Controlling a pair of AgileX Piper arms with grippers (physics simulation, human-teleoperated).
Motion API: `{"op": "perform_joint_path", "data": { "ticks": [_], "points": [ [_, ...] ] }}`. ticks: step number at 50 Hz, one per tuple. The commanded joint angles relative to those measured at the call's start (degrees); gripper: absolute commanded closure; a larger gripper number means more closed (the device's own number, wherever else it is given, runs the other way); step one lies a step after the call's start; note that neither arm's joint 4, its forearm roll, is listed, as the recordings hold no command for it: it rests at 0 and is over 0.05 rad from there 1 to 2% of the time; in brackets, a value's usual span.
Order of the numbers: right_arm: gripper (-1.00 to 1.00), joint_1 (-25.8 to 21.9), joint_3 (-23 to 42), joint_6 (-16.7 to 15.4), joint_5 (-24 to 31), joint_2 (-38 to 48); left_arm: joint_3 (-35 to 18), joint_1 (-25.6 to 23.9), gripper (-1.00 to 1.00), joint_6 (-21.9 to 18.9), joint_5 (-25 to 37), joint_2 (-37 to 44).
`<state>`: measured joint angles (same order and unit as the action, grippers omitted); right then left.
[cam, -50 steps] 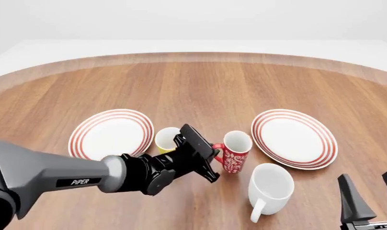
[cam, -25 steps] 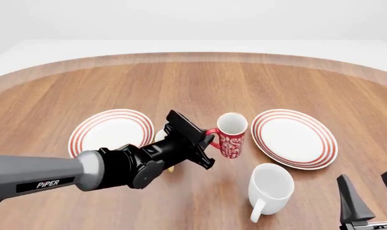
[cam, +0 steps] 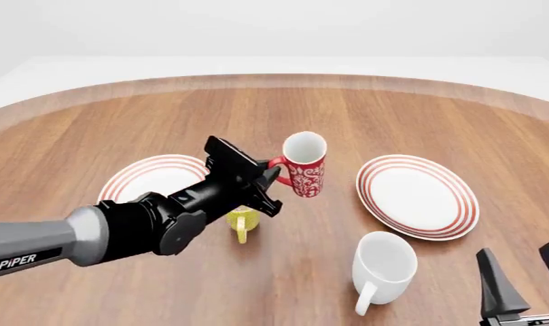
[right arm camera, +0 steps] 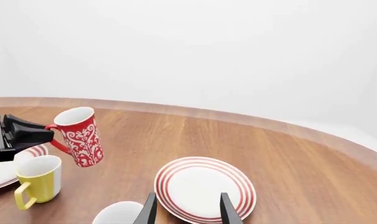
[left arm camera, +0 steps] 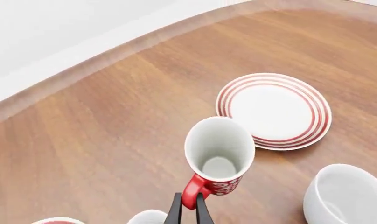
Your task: Put the red mug on the left plate.
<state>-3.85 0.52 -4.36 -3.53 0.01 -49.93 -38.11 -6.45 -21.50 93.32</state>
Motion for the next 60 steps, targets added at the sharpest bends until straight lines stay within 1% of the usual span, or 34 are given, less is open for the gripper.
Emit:
{"op": "perform_joint_path", "data": {
  "ticks": [1, 9, 20, 30, 38, 39, 46, 47, 48, 49, 50, 52, 55, 57, 60],
  "points": [
    [-1.0, 0.0, -0.2, -0.1, -0.1, 0.0, 0.9, 2.6, 1.0, -0.9, -0.3, -3.0],
    [-1.0, 0.0, -0.2, -0.1, 0.0, 0.0, 1.3, 4.5, 1.0, -1.0, -0.7, -4.1],
    [-1.0, 0.0, -0.2, -0.2, 0.0, 0.0, 1.6, 8.3, 1.0, -1.1, -1.1, -5.4],
    [-1.0, -0.1, 0.0, -0.3, 0.0, 0.0, 3.2, 12.2, 1.0, -1.2, -2.1, -6.8],
    [-1.0, -0.1, 0.0, -0.4, 0.0, 0.0, 4.1, 13.5, 1.0, -0.8, -2.7, -7.3],
    [-1.0, -0.1, 1.0, -0.4, 1.0, 0.0, 4.2, 14.0, 1.0, -0.7, -3.0, -7.1],
    [-1.0, -0.1, -0.1, -0.4, -0.1, 0.0, 5.1, 16.4, 1.0, -1.3, -4.2, -7.2],
    [-1.0, -0.1, 0.0, -0.4, 0.0, 0.0, 5.1, 16.4, 1.0, -1.3, -4.2, -7.2],
    [-1.0, -0.1, 0.8, -0.4, 0.8, 0.0, 5.7, 17.4, 1.0, -1.9, -5.2, -7.8],
    [-1.0, -0.1, 0.1, -0.4, 0.1, 0.0, 5.9, 17.9, 1.0, -2.3, -5.5, -7.9],
    [-1.0, -0.1, 0.9, -0.4, 0.9, 0.0, 5.8, 18.3, 1.0, -2.0, -5.5, -7.9],
    [-1.0, -0.1, 0.4, -0.4, 0.5, 0.0, 5.8, 18.6, 1.0, -1.9, -5.6, -7.9],
    [-1.0, 0.0, 1.2, -0.3, 1.3, 0.0, 6.2, 19.1, 1.0, -1.9, -5.9, -8.1],
    [-1.0, 0.0, -0.1, -0.3, 0.0, 0.0, 6.4, 19.3, 1.0, -2.0, -6.1, -8.1],
    [-1.0, 0.0, -0.2, -0.3, 0.0, 0.0, 7.2, 19.9, 1.0, -2.3, -7.1, -8.0]
  ]
}}
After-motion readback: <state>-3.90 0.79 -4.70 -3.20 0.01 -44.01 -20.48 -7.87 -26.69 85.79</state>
